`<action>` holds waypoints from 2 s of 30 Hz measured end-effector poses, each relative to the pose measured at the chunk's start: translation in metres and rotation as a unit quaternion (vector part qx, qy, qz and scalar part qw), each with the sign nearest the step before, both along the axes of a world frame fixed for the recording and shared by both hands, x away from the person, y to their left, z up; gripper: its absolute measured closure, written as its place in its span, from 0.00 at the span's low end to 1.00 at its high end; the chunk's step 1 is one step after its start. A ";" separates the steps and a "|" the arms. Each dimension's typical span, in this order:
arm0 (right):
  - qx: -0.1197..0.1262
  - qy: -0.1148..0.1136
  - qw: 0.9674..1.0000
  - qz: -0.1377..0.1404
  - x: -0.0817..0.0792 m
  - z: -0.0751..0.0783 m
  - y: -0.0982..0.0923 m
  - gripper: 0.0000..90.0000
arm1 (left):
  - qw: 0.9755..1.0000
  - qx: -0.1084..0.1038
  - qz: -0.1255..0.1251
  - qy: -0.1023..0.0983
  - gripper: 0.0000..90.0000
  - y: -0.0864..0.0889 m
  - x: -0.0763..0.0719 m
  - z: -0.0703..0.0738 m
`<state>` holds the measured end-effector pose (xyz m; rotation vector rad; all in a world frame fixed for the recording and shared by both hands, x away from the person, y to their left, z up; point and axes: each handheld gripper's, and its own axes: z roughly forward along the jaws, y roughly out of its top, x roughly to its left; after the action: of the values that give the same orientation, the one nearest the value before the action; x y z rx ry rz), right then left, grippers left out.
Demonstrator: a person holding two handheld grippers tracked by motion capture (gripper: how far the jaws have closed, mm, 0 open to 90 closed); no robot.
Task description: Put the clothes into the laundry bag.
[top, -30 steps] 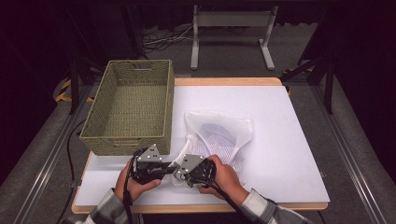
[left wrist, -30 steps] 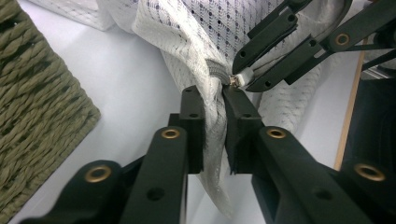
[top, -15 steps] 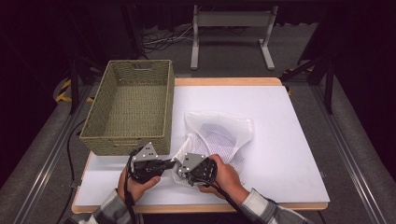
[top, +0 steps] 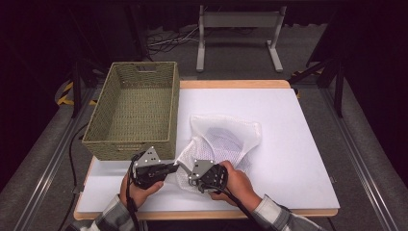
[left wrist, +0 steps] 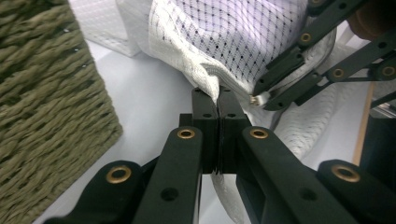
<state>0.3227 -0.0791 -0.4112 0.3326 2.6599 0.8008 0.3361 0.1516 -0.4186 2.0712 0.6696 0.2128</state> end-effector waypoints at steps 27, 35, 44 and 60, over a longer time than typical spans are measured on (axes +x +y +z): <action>-0.018 0.011 1.000 -0.009 -0.010 0.001 -0.035 0.92 | 0.999 0.012 0.027 -0.013 0.99 0.009 0.004 -0.001; -0.025 0.012 1.000 -0.011 -0.012 0.000 -0.048 0.92 | 0.999 0.013 0.032 -0.011 0.99 0.013 0.004 -0.004; -0.019 0.016 1.000 -0.011 -0.018 0.003 -0.055 0.92 | 0.999 0.018 0.031 -0.015 0.99 0.012 0.003 -0.004; -0.028 0.022 0.999 -0.018 -0.023 0.003 -0.077 0.92 | 0.998 0.021 0.059 -0.011 0.99 0.027 0.001 -0.006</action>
<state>0.2995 -0.1560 -0.4077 0.3871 2.7029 0.7133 0.3374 0.1787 -0.4247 2.0673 0.7818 0.3181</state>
